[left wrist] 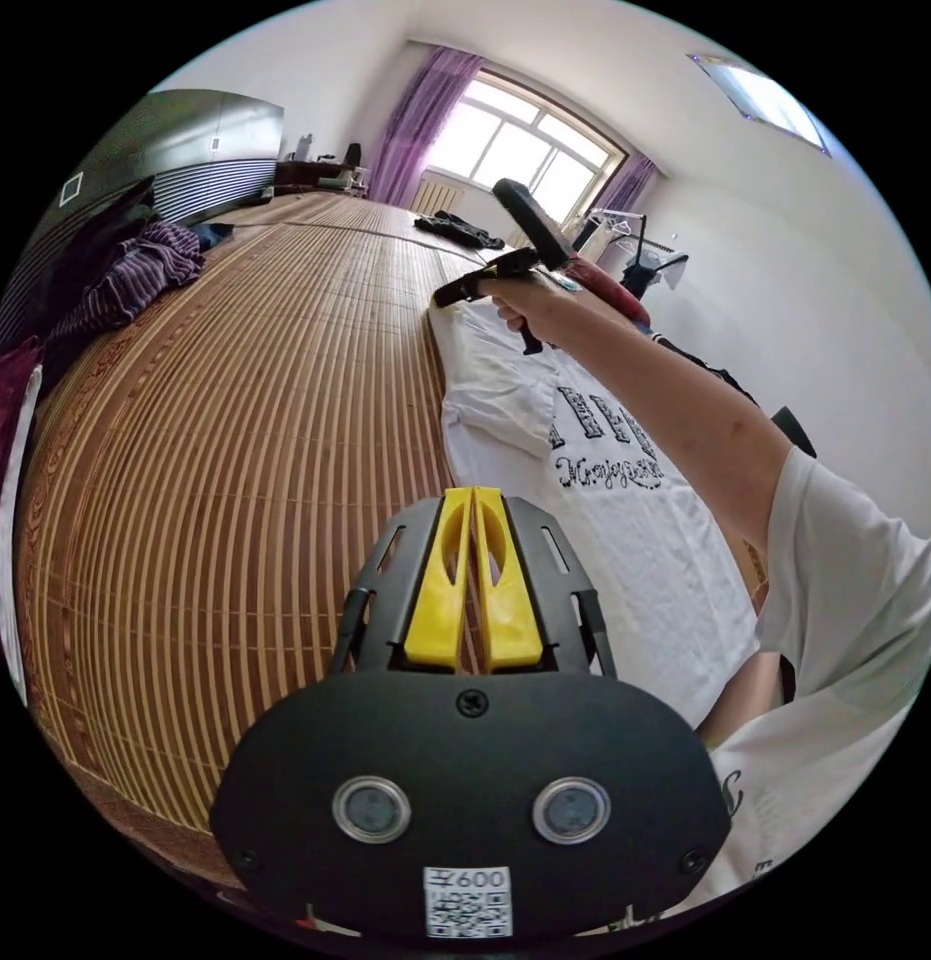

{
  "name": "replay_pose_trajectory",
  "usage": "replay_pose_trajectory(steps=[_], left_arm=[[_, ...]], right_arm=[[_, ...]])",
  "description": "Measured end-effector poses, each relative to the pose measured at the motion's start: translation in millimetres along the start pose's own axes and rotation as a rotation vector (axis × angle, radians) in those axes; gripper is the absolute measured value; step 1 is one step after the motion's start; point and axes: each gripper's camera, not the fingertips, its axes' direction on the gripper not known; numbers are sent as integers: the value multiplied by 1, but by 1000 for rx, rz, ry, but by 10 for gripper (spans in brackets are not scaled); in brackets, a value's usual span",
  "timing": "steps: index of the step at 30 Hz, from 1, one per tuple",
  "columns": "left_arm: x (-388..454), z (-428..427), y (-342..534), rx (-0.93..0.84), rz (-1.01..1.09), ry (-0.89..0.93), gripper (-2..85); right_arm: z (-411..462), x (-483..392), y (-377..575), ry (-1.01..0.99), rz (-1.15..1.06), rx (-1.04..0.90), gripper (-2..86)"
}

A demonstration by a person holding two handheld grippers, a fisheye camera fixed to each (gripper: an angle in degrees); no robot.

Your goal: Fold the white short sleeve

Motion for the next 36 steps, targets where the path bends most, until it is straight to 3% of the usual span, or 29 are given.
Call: replay_pose_trajectory(steps=[4,10,16,19,24,32,36], left_arm=[[5,8,11,-12,23,-56,1],[-3,20,26,-9,10,-4,2],[-10,28,37,-17,4,-1,2],[-15,26,44,-7,7,-10,2],[-23,25,51,5,7,-9,2],[-20,23,62,4,51,-82,3],[-20,28,65,-23,54,-80,3]], right_arm=[[-47,7,6,-10,67,183,-8],[-30,6,3,-38,-46,-55,-8],[-44,23,-9,-55,-20,-45,-8],[-87,44,0,-107,64,74,-8],[-83,47,21,-83,-22,-120,-8],[-139,64,51,-31,15,3,-8],[-142,81,78,-23,16,-135,-7]])
